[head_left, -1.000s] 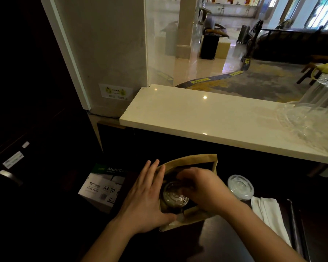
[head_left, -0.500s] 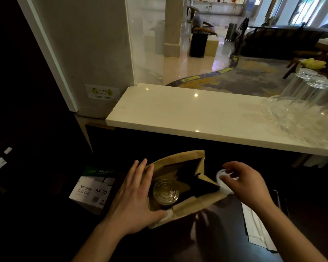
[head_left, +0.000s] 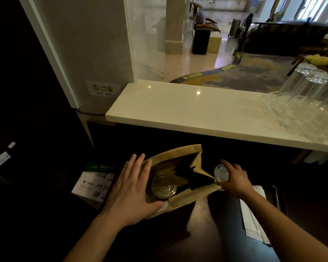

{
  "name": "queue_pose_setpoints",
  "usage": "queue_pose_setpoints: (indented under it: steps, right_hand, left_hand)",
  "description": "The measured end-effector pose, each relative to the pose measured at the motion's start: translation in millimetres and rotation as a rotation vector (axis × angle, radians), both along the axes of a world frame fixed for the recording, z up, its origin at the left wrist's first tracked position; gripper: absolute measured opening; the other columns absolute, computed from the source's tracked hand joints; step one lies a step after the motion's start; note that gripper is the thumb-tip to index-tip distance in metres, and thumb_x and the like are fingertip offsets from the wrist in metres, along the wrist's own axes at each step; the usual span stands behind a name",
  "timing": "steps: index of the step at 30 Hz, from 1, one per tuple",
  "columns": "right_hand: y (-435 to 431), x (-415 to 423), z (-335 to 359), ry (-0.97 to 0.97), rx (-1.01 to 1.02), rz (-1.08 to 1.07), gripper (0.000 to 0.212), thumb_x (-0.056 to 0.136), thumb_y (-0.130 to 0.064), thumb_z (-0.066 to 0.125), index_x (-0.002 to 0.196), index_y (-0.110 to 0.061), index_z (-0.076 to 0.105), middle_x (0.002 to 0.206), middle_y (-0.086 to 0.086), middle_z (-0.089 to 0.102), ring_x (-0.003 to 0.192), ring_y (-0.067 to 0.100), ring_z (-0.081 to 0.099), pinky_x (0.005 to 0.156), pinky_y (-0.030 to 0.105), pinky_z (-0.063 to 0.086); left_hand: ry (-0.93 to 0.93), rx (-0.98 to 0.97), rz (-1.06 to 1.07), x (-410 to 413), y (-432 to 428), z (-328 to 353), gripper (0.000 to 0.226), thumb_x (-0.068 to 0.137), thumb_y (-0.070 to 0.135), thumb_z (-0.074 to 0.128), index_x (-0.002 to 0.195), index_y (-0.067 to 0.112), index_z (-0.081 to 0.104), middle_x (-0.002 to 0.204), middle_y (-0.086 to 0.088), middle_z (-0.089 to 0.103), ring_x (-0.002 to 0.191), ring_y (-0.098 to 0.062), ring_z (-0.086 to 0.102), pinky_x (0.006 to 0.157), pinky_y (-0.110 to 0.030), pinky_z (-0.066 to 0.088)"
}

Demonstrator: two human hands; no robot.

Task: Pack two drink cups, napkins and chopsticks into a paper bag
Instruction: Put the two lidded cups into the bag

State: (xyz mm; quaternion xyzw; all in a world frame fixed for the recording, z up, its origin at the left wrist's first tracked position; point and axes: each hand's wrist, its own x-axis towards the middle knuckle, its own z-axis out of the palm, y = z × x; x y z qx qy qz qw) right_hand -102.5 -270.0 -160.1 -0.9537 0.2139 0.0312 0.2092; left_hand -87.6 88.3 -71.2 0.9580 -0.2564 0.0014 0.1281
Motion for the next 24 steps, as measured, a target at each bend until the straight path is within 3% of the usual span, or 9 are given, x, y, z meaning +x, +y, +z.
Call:
queue_pose_setpoints:
  steps: [5,10,15,20,24]
  right_hand:
    - [6,-6,7,-0.129,0.038,-0.06,0.092,0.06,-0.04,0.087,0.141,-0.026,0.044,0.133,0.018,0.045,0.12,0.041,0.042,0.092,0.047,0.045]
    - [20,-29,55,-0.36,0.056,-0.05,0.087,0.059,-0.03,0.088,0.136,-0.029,0.05,0.129,0.011,0.047,0.118,0.034,0.045,0.09,0.042,0.046]
    - [43,-56,132,-0.518,0.051,0.046,0.085,0.058,-0.024,0.088,0.134,-0.034,0.051,0.126,-0.001,0.047,0.117,0.024,0.049,0.09,0.036,0.044]
    - [85,-65,188,-0.663,0.114,0.251,0.084,0.057,-0.033,0.088,0.133,-0.031,0.053,0.128,-0.006,0.046,0.116,0.012,0.048,0.09,0.027,0.044]
    - [123,-46,176,-0.565,0.228,0.403,0.084,0.055,-0.035,0.083,0.132,-0.037,0.052,0.127,-0.01,0.045,0.119,0.009,0.05,0.098,0.027,0.046]
  left_hand:
    - [0.007,0.002,0.003,-2,-2,0,0.119,0.069,0.083,0.048,0.148,0.029,-0.024,0.154,0.008,-0.037,0.135,-0.009,-0.041,0.111,-0.032,-0.014]
    - [0.03,-0.023,0.008,-2,-4,-2,0.122,0.066,0.083,0.051,0.148,0.03,-0.023,0.154,0.01,-0.036,0.137,-0.009,-0.038,0.11,-0.033,-0.011]
    - [0.041,-0.051,-0.003,0,-6,-2,0.124,0.065,0.081,0.055,0.147,0.032,-0.024,0.152,0.013,-0.037,0.136,-0.007,-0.038,0.113,-0.035,-0.004]
    - [0.05,-0.069,-0.036,2,-9,-3,0.125,0.066,0.08,0.057,0.146,0.032,-0.026,0.152,0.013,-0.039,0.136,-0.007,-0.039,0.114,-0.037,-0.001]
    - [0.058,-0.089,-0.065,3,-11,-4,0.126,0.063,0.085,0.053,0.147,0.029,-0.023,0.154,0.011,-0.035,0.136,-0.007,-0.039,0.116,-0.038,0.004]
